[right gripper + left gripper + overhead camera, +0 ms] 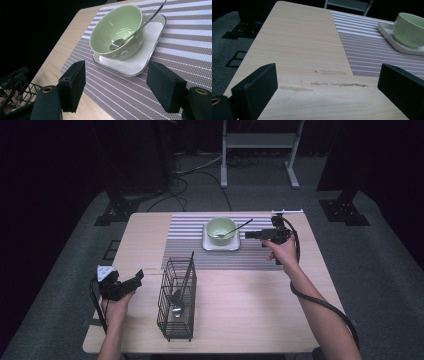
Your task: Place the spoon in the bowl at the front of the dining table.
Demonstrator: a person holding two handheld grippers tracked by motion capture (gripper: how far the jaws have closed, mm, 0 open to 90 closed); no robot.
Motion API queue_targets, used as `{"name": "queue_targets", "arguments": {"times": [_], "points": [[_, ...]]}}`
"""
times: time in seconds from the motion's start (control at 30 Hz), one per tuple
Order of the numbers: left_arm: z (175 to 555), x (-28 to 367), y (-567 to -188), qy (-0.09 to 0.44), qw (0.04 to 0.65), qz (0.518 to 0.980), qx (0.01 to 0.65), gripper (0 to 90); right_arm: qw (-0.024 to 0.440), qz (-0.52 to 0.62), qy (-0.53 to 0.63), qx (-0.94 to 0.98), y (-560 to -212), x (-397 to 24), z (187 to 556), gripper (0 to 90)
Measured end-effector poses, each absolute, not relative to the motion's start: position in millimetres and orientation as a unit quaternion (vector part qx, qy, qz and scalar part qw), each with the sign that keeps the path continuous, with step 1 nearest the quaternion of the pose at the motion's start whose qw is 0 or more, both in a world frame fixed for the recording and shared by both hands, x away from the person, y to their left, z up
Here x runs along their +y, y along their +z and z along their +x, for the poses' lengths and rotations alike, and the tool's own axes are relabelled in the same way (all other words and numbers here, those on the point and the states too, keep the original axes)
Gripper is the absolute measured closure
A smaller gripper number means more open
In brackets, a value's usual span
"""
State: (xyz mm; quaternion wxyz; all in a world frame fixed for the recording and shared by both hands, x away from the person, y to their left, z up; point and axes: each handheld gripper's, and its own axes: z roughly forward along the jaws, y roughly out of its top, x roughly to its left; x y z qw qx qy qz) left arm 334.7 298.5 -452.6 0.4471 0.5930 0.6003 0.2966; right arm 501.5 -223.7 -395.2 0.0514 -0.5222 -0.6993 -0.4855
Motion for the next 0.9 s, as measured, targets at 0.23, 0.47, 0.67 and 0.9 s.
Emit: {"name": "queue_targets", "arguments": {"times": [0.23, 0.47, 0.67, 0.9], "points": [[334.8, 298.0, -452.5, 0.296, 0.447, 0.594, 0.6, 1.6, 0.054, -0.516, -0.484, -0.705, -395.4, -222.6, 496.9, 30.0], [334.9, 298.0, -452.5, 0.297, 0.447, 0.594, 0.6, 1.6, 0.053, -0.506, -0.482, -0.713, -394.1, -222.0, 490.4, 30.0], [334.7, 298.3, -452.4, 0.297, 0.448, 0.592, 0.6, 1.6, 0.055, -0.497, -0.482, -0.719, -394.1, -221.4, 482.7, 30.1], [335.0, 297.4, -452.4, 0.298, 0.447, 0.594, 0.6, 1.6, 0.058, -0.487, -0.48, -0.727, -394.3, -223.0, 473.0, 30.2]]}}
